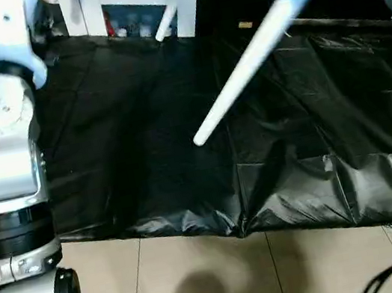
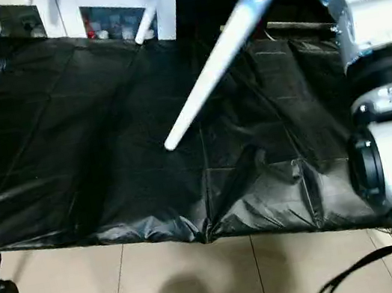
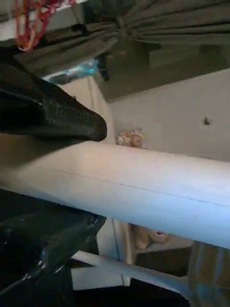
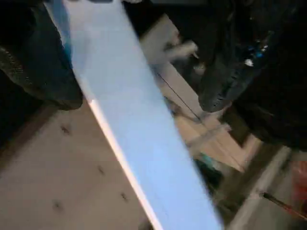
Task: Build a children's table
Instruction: Flip table
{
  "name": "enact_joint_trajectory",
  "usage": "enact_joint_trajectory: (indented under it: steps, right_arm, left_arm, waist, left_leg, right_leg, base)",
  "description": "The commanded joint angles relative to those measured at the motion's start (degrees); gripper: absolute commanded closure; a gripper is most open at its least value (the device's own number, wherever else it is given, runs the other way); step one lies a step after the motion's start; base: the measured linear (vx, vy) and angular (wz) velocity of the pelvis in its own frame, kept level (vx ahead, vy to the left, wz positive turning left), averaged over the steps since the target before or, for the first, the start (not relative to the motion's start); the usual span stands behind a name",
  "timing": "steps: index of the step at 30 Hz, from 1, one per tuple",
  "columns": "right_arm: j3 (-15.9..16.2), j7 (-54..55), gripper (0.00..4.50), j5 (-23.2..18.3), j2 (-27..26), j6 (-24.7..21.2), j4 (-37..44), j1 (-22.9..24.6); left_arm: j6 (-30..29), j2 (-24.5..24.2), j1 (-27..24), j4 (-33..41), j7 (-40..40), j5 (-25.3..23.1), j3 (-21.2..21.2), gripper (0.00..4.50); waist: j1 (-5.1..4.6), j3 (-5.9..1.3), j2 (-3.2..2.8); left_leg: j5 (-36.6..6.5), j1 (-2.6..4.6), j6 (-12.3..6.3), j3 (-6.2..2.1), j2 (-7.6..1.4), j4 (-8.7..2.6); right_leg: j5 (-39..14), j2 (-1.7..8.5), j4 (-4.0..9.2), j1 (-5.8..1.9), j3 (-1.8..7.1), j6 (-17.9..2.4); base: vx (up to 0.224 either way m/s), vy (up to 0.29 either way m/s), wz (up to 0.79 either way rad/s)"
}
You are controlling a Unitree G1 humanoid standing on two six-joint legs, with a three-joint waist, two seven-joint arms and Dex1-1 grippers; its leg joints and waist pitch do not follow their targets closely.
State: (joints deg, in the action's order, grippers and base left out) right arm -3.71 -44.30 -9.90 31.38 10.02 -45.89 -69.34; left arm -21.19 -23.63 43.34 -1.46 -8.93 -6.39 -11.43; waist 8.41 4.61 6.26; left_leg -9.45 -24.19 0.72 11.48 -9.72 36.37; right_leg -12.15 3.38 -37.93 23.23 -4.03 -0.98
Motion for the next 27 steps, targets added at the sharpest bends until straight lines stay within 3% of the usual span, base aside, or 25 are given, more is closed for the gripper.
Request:
enact_joint_trajectory:
  steps: [1,6,10,11,13,14,16,18,19,20,22,23,27]
  right_arm:
    - [0.30,-3.03,0.01,-1.61,-0.67,0.99,1.53,1.57]
    - [-2.79,-4.77,0.00,-5.61,-1.62,1.81,3.93,2.08]
    - [-5.86,-6.22,0.00,-10.83,-2.59,-0.77,9.40,4.08]
    - [-6.22,-8.01,0.00,-14.47,-3.17,-4.83,15.17,7.86]
    - [-6.04,-8.83,0.00,-15.68,-3.35,-6.39,17.32,9.56]
    - [-4.90,-8.95,0.00,-16.30,-3.88,-8.90,20.54,13.51]
    - [-3.39,-8.40,0.00,-16.17,-4.76,-10.78,23.44,18.13]
    - [-2.05,-7.23,0.00,-16.19,-6.01,-13.13,26.00,23.05]
    - [-2.05,-7.23,0.00,-16.19,-6.01,-13.13,26.00,23.05]
    - [-0.78,-5.12,0.00,-14.90,-7.28,-14.60,27.04,27.95]
    - [-0.51,-3.37,0.00,-14.35,-7.84,-16.05,27.84,30.06]
    - [-0.50,-1.62,0.00,-14.10,-8.47,-17.57,28.43,32.16]
    - [-1.20,4.45,0.00,-12.85,-10.28,-22.36,29.32,37.76]
  left_arm:
    - [0.14,0.73,1.30,0.56,1.03,0.65,0.71,2.66]
    - [1.00,0.22,1.62,0.19,0.95,0.55,0.91,2.70]
    - [1.12,-0.29,1.62,0.18,0.67,0.45,0.88,2.71]
    - [1.29,-0.61,1.37,0.37,0.57,0.39,0.76,2.71]
    - [1.44,-0.72,1.30,0.40,0.58,0.35,0.74,2.73]
    - [1.66,-0.95,1.23,0.27,0.49,0.35,0.68,2.73]
    - [1.98,-1.18,1.21,-0.01,0.40,0.30,0.68,2.73]
    - [2.35,-1.54,1.19,-0.17,0.22,0.33,0.78,2.73]
    - [2.35,-1.54,1.19,-0.17,0.22,0.33,0.78,2.73]
    - [2.65,-1.74,1.31,-0.41,0.10,0.41,0.95,2.73]
    - [2.76,-1.83,1.40,-0.53,0.05,0.47,1.03,2.73]
    - [2.85,-1.90,1.49,-0.69,-0.02,0.53,1.15,2.73]
    - [3.07,-2.17,1.60,-1.00,-0.40,0.70,1.50,2.73]
  waist:
    - [-0.16,-4.78,-1.01]
    - [-0.31,-4.55,-1.12]
    - [-0.19,-4.70,-0.96]
    - [-0.08,-4.75,-0.90]
    - [-0.02,-4.95,-1.01]
    - [0.05,-4.98,-0.96]
    - [0.13,-4.91,-1.02]
    - [0.06,-5.02,-1.23]
    - [0.02,-4.99,-1.18]
    - [-0.09,-5.11,-1.05]
    - [-0.08,-5.00,-1.14]
    - [-0.09,-4.99,-1.47]
    - [-0.11,-5.05,-1.45]
  left_leg:
    - [-10.80,2.62,1.36,-2.22,-4.31,-4.13]
    - [-16.16,2.87,3.40,-2.50,-4.38,-4.57]
    - [-14.65,2.82,3.19,-2.54,-4.40,-4.56]
    - [-13.51,2.81,2.78,-2.43,-4.35,-4.56]
    - [-10.87,2.75,1.90,-2.55,-4.41,-4.61]
    - [-10.35,2.80,1.79,-2.44,-4.38,-4.57]
    - [-9.41,2.80,1.70,-2.44,-4.40,-4.64]
    - [-10.84,2.89,2.60,-2.50,-4.33,-4.78]
    - [-11.25,2.88,2.90,-2.52,-4.37,-4.87]
    - [-11.94,2.87,3.36,-2.61,-4.34,-4.86]
    - [-12.63,3.00,3.89,-2.60,-4.37,-4.98]
    - [-12.80,2.95,4.38,-2.70,-4.42,-5.15]
    - [-12.86,3.08,5.15,-2.65,-4.30,-5.18]
  right_leg:
    - [-3.78,5.72,4.14,-1.99,3.23,-11.39]
    - [-10.40,5.93,4.90,-1.71,3.21,-10.66]
    - [-8.40,5.85,4.57,-1.76,3.21,-10.31]
    - [-7.14,5.81,4.50,-1.91,3.22,-10.32]
    - [-3.71,5.72,4.16,-2.23,3.11,-10.23]
    - [-3.08,5.76,4.23,-2.22,3.08,-10.30]
    - [-1.98,5.72,4.16,-2.16,3.12,-10.18]
    - [-4.29,5.92,4.54,-2.22,3.06,-10.17]
    - [-4.82,5.94,4.65,-2.20,3.08,-10.05]
    - [-5.62,6.00,4.61,-2.28,2.99,-10.14]
    - [-6.85,6.01,4.77,-2.05,3.02,-9.88]
    - [-7.06,5.96,4.90,-2.09,3.01,-9.61]
    - [-5.52,5.99,4.76,-2.01,3.04,-9.70]
  base:
    - [0.000,0.000,0.00]
    - [0.000,0.000,0.00]
    - [0.000,0.000,0.00]
    - [0.000,0.000,0.00]
    - [0.000,0.000,0.00]
    - [0.000,0.000,0.00]
    - [0.000,0.000,0.00]
    - [0.000,0.000,0.00]
    - [0.000,0.000,0.00]
    - [0.000,0.000,0.00]
    - [0.000,0.000,0.00]
    - [0.000,0.000,0.00]
    - [0.000,0.000,0.00]
